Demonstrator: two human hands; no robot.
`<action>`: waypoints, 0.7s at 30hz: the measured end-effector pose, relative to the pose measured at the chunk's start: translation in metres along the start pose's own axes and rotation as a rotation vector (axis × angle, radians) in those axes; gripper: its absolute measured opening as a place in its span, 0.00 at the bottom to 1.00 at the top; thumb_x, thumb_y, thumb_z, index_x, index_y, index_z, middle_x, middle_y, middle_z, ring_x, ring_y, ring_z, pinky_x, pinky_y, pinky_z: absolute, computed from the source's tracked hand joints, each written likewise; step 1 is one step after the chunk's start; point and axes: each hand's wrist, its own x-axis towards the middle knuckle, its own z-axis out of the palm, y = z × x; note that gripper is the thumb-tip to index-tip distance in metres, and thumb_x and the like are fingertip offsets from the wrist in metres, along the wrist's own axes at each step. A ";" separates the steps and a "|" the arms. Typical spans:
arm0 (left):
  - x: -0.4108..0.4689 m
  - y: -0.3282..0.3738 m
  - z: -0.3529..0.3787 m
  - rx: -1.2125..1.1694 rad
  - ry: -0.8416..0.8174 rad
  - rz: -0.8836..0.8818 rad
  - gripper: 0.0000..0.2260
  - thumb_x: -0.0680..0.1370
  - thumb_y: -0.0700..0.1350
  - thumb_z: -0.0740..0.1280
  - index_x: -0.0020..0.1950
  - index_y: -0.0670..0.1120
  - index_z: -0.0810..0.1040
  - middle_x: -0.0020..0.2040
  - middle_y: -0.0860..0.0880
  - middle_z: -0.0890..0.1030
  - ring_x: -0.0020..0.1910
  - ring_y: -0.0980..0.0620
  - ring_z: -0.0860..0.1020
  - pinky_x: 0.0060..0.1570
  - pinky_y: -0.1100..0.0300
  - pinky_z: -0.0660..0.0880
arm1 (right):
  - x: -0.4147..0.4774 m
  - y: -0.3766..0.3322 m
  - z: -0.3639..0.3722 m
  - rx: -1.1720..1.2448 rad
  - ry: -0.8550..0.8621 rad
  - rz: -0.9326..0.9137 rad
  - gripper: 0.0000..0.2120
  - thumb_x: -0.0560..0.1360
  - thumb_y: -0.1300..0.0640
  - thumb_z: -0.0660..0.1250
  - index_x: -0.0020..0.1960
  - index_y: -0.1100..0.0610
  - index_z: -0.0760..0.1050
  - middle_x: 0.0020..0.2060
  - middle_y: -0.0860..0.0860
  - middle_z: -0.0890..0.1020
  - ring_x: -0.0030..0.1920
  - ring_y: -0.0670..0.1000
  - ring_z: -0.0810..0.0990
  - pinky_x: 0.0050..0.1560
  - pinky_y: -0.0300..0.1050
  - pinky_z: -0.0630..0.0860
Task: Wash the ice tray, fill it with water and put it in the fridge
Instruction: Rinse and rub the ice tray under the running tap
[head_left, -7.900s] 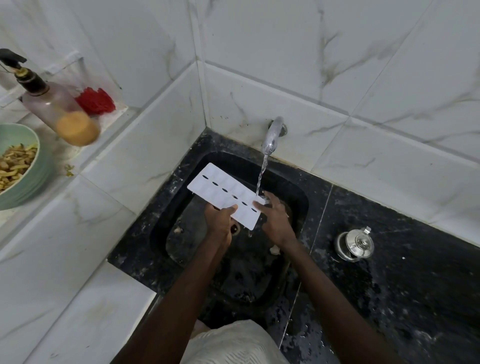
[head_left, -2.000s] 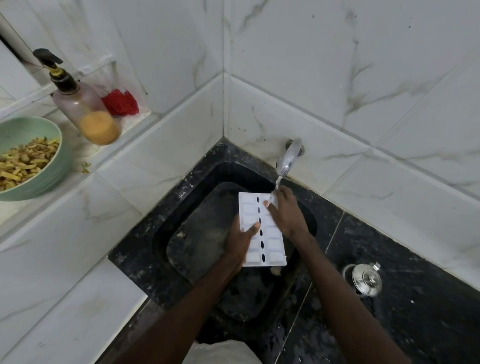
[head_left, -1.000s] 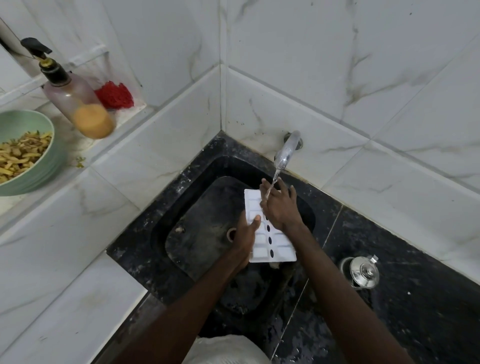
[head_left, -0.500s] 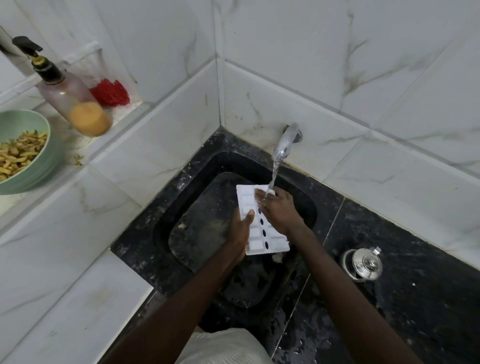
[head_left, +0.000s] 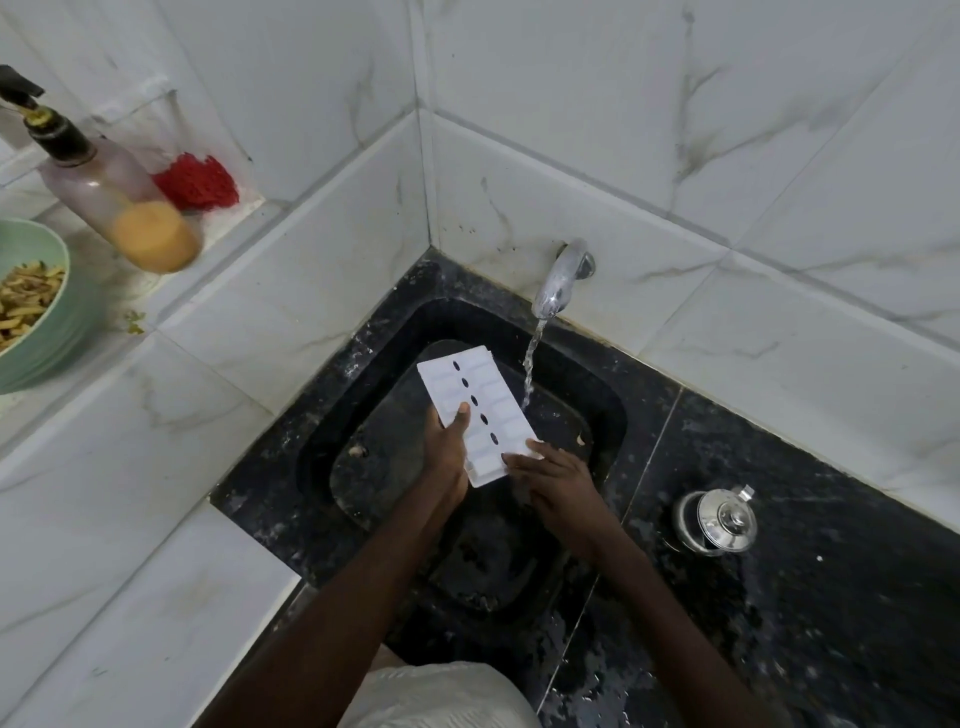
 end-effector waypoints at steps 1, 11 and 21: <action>-0.002 -0.002 0.002 0.000 -0.024 -0.006 0.19 0.84 0.38 0.66 0.74 0.41 0.70 0.67 0.37 0.81 0.63 0.33 0.81 0.62 0.29 0.76 | 0.000 0.004 -0.002 0.044 0.061 -0.005 0.16 0.79 0.64 0.69 0.65 0.54 0.84 0.69 0.45 0.81 0.76 0.55 0.73 0.75 0.57 0.69; -0.024 -0.024 0.013 0.079 -0.141 -0.070 0.19 0.82 0.35 0.68 0.72 0.39 0.73 0.64 0.34 0.82 0.62 0.29 0.81 0.60 0.29 0.77 | 0.041 0.016 -0.020 0.018 0.044 0.266 0.26 0.88 0.49 0.55 0.83 0.55 0.59 0.83 0.50 0.59 0.84 0.53 0.52 0.83 0.50 0.50; -0.030 -0.025 0.017 0.018 -0.154 -0.121 0.20 0.82 0.29 0.63 0.74 0.33 0.69 0.68 0.26 0.75 0.67 0.23 0.74 0.66 0.24 0.69 | 0.075 0.011 -0.020 -0.149 -0.134 0.226 0.29 0.88 0.44 0.47 0.85 0.52 0.46 0.85 0.46 0.48 0.84 0.52 0.39 0.84 0.59 0.45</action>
